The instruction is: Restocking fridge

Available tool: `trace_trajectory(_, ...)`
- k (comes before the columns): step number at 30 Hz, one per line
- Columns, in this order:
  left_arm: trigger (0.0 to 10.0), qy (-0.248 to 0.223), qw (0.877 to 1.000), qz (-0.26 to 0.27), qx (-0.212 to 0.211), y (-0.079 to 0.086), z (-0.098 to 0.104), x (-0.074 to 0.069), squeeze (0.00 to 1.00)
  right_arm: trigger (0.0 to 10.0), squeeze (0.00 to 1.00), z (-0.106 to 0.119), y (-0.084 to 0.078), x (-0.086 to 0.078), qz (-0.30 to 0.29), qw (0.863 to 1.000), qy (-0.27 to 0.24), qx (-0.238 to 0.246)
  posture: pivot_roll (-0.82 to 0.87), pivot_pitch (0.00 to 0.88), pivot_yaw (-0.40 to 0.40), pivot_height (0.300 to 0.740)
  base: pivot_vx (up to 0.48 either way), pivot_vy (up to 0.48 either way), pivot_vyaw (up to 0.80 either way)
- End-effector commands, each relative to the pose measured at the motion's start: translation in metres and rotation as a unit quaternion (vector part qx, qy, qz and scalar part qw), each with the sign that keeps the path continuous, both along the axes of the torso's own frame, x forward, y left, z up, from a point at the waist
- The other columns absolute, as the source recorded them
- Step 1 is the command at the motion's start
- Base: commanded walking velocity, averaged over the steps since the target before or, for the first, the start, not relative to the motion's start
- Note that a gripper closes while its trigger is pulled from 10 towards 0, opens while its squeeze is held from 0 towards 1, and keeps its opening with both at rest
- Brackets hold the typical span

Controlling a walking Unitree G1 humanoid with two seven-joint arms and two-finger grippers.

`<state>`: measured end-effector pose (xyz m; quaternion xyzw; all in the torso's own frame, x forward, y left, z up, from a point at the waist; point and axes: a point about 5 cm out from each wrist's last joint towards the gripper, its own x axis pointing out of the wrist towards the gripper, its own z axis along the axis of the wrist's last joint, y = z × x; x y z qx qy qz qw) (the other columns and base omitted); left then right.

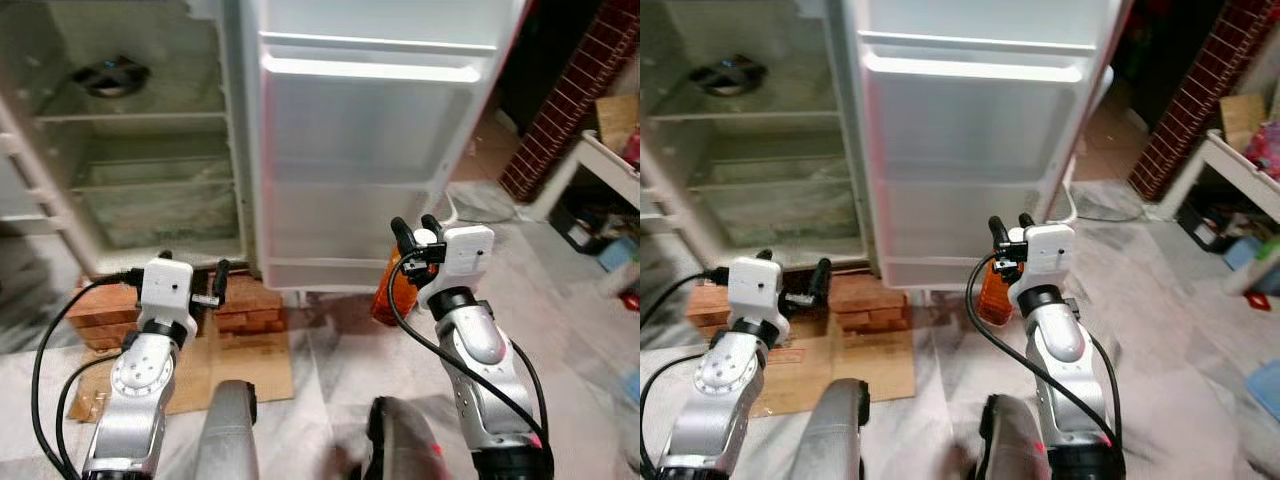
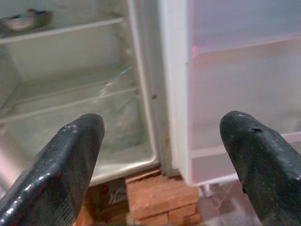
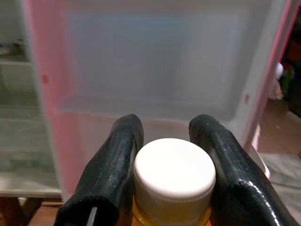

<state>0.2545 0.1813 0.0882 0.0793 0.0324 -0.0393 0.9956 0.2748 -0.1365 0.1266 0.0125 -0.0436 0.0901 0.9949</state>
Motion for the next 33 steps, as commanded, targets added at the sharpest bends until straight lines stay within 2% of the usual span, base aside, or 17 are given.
trace_trajectory(1, 10.0, 0.004, 1.000, 0.000, -0.001, 0.0004, -0.0020, 0.0004, 0.00, 10.0, 0.00, 0.0111, 0.0003, 0.0038, -0.002, 1.000, -0.028, 0.002, 0.10, 0.000, -0.058, 0.626, 0.277, 0.000, 0.00)
trace_trajectory(16, 10.0, 0.004, 1.000, 0.002, -0.004, 0.0001, -0.0022, 0.0027, 0.00, 10.0, 0.00, 0.0129, 0.0025, 0.0063, 0.017, 0.999, -0.032, 0.008, 0.10, 0.000, -0.059, 0.626, 0.274, 0.000, 0.00)
trace_trajectory(33, 10.0, 0.003, 1.000, 0.000, -0.004, -0.0004, -0.0031, 0.0033, 0.00, 10.0, 0.00, 0.0133, 0.0035, 0.0077, 0.024, 0.999, -0.036, 0.005, 0.10, 0.000, -0.059, 0.626, 0.445, 0.000, 0.00)
